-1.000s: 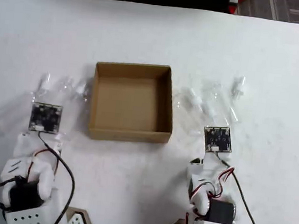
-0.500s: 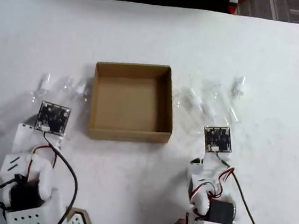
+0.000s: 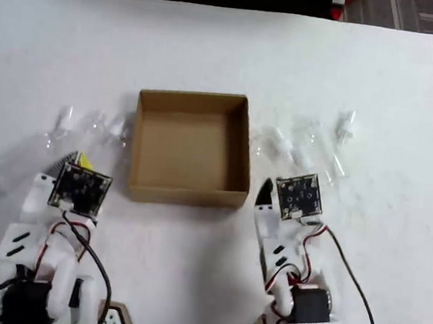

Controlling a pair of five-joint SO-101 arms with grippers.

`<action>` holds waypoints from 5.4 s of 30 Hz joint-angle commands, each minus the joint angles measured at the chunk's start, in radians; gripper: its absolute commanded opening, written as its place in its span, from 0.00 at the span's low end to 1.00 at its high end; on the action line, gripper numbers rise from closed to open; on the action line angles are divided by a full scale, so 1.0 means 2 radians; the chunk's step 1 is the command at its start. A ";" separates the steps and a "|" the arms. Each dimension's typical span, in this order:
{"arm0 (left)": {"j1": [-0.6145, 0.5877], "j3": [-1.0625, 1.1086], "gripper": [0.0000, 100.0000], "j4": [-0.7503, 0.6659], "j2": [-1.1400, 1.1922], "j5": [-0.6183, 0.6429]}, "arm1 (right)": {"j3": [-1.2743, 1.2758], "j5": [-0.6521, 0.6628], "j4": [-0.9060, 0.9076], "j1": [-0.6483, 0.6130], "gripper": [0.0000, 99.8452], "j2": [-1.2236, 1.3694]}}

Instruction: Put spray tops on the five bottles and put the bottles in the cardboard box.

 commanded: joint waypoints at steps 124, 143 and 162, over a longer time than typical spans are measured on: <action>-0.141 -0.903 0.14 0.298 1.181 -0.427 | 0.005 0.038 -0.033 -0.138 0.07 0.000; -0.168 -0.845 0.18 0.239 1.186 -0.493 | 0.005 0.038 -0.033 -0.139 0.07 0.000; -0.165 -0.796 0.18 0.197 1.186 -0.493 | 0.005 0.038 -0.033 -0.139 0.07 0.000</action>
